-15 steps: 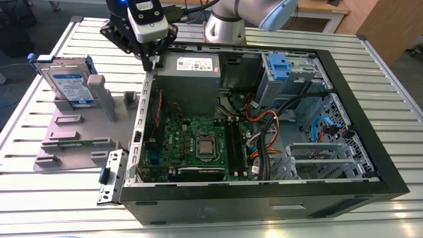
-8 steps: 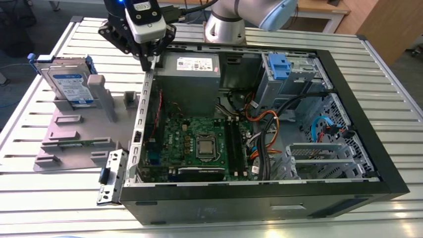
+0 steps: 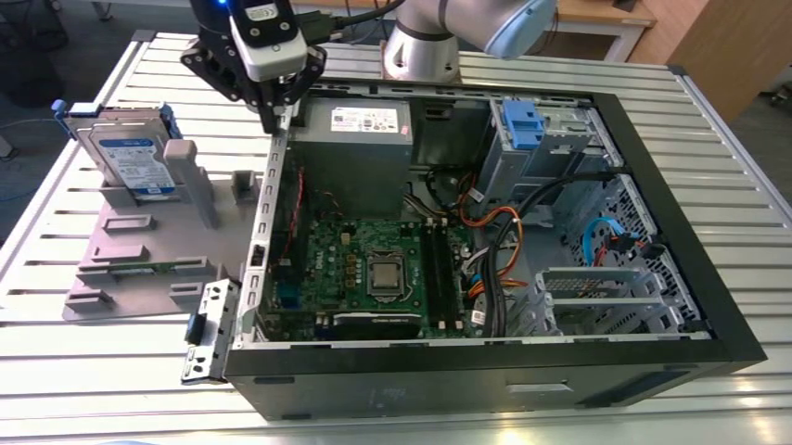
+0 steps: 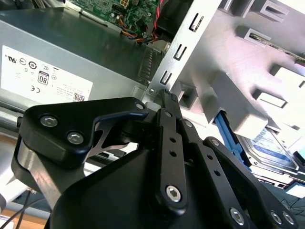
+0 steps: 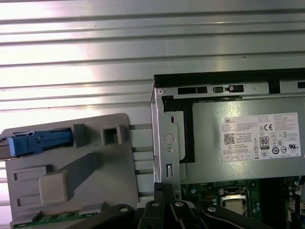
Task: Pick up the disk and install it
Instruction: 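Reach for the disk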
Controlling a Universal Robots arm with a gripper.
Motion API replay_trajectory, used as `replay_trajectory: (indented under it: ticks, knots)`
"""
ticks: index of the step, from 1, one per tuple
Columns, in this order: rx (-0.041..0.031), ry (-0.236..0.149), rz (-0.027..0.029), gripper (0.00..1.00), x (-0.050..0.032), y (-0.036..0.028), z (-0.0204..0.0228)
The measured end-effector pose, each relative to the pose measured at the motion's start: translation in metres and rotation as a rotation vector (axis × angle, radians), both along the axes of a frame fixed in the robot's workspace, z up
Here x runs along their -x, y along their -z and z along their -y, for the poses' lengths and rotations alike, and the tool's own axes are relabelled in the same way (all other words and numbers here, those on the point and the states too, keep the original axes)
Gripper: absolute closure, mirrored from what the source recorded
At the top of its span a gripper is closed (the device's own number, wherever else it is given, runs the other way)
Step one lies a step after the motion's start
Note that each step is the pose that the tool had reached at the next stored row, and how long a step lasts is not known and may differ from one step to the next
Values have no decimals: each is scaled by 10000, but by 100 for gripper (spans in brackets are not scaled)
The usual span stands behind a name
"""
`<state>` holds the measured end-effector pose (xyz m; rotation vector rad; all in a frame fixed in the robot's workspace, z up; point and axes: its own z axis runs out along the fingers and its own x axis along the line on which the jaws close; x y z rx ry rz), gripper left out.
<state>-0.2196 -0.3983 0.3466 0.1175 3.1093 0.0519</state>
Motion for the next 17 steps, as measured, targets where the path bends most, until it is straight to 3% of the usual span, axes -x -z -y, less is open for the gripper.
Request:
replay_trajectory:
  ticks: [17]
  knots:
    - [1, 1, 0, 89, 47, 11, 0]
